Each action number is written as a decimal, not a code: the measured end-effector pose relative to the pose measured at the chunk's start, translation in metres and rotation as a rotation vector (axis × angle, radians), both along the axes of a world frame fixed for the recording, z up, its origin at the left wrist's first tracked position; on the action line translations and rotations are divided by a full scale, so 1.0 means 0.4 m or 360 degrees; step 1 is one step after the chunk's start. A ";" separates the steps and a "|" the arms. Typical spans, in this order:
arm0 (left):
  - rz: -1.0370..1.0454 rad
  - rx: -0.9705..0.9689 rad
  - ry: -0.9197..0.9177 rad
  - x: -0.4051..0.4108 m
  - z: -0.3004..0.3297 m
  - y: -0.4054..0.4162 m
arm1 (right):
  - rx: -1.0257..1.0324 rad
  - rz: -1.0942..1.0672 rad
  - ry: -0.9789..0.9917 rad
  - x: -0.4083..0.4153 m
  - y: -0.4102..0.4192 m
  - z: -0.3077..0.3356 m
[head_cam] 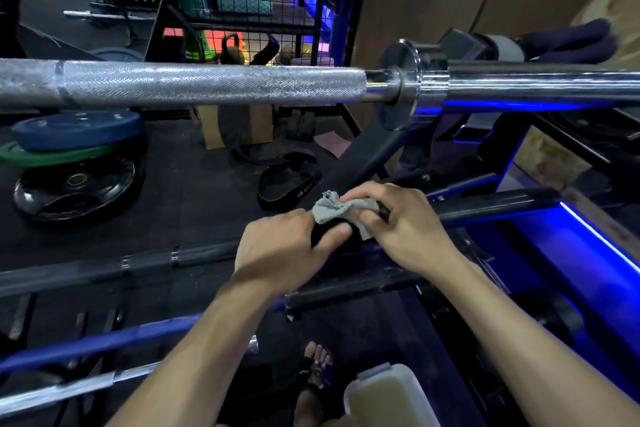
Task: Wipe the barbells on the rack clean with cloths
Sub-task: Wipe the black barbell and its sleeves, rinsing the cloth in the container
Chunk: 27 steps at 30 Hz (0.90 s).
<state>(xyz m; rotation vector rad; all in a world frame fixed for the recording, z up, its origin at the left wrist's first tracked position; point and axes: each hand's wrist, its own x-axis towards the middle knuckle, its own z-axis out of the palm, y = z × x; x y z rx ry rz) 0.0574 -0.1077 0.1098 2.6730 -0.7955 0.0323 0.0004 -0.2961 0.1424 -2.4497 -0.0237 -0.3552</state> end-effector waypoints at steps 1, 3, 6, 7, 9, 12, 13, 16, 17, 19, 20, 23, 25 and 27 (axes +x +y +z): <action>-0.0066 0.0041 -0.0036 0.000 -0.003 0.003 | -0.0034 -0.0012 0.0001 0.007 0.000 -0.004; -0.0153 0.0125 -0.0103 0.004 -0.011 0.013 | -0.0095 -0.0042 0.0002 0.025 0.007 -0.009; -0.0106 0.0132 -0.0153 0.006 -0.019 0.011 | -0.0075 -0.0065 0.0024 0.032 0.019 -0.011; -0.0073 0.0113 -0.0168 0.002 -0.017 0.003 | -0.0072 -0.0055 0.0028 0.025 0.016 -0.010; 0.0053 0.0018 -0.0122 -0.001 -0.015 -0.007 | -0.0049 -0.0009 0.0032 0.008 0.012 -0.005; 0.0046 -0.0035 -0.0107 0.003 -0.017 -0.003 | -0.0082 0.0010 0.0054 0.013 0.007 0.005; -0.0042 -0.0008 -0.0126 0.004 -0.018 0.002 | -0.0104 -0.0011 0.0056 0.024 0.008 0.004; -0.0152 0.0076 -0.0132 0.007 -0.023 0.020 | -0.0050 -0.0061 0.0036 0.049 0.023 -0.005; -0.0123 0.0092 -0.0137 0.007 -0.021 0.020 | -0.0003 -0.0067 0.0036 0.051 0.030 -0.007; -0.0069 0.0101 -0.0169 0.004 -0.017 0.005 | 0.0045 -0.0083 0.0044 0.043 0.031 -0.011; -0.0021 0.0085 -0.0149 0.001 -0.013 -0.002 | 0.0055 -0.0080 0.0044 0.034 0.029 -0.012; 0.0111 -0.0010 -0.0071 0.003 -0.004 -0.007 | 0.0103 -0.0015 0.0009 0.009 0.020 -0.005; -0.0024 0.0000 -0.0117 0.003 -0.014 0.002 | 0.0059 -0.0003 0.0021 0.010 0.013 0.004; -0.0161 0.0048 -0.0146 0.008 -0.026 0.014 | 0.0016 -0.0030 0.0037 0.024 0.017 0.006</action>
